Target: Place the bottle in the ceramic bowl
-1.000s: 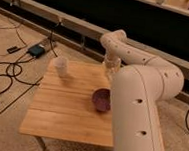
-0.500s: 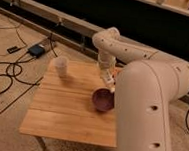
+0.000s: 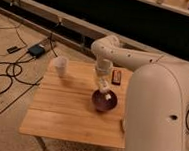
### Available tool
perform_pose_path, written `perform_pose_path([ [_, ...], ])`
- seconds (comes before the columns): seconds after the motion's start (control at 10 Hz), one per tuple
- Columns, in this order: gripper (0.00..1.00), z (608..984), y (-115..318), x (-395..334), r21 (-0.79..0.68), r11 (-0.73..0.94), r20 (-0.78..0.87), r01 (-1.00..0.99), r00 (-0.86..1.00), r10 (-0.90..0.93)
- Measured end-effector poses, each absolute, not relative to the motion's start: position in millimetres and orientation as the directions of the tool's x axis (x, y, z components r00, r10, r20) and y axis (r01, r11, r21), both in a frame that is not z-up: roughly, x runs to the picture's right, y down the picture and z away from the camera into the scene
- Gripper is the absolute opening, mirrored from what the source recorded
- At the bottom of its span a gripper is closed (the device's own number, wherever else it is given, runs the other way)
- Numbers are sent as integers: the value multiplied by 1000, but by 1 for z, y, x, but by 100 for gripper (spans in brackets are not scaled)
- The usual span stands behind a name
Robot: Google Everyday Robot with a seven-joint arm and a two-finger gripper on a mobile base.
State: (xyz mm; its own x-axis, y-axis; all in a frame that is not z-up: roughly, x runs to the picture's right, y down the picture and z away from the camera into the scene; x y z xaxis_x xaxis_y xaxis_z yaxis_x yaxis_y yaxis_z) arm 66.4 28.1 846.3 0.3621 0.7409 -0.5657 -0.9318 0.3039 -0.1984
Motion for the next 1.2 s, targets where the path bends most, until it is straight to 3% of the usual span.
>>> perform_pose_path([
  [0.7, 15, 854, 69, 77, -245, 274, -593, -930, 368, 717],
  [0.8, 20, 856, 73, 78, -247, 278, -597, -928, 372, 711],
  [1.2, 63, 863, 85, 78, -256, 288, -621, -923, 386, 683],
])
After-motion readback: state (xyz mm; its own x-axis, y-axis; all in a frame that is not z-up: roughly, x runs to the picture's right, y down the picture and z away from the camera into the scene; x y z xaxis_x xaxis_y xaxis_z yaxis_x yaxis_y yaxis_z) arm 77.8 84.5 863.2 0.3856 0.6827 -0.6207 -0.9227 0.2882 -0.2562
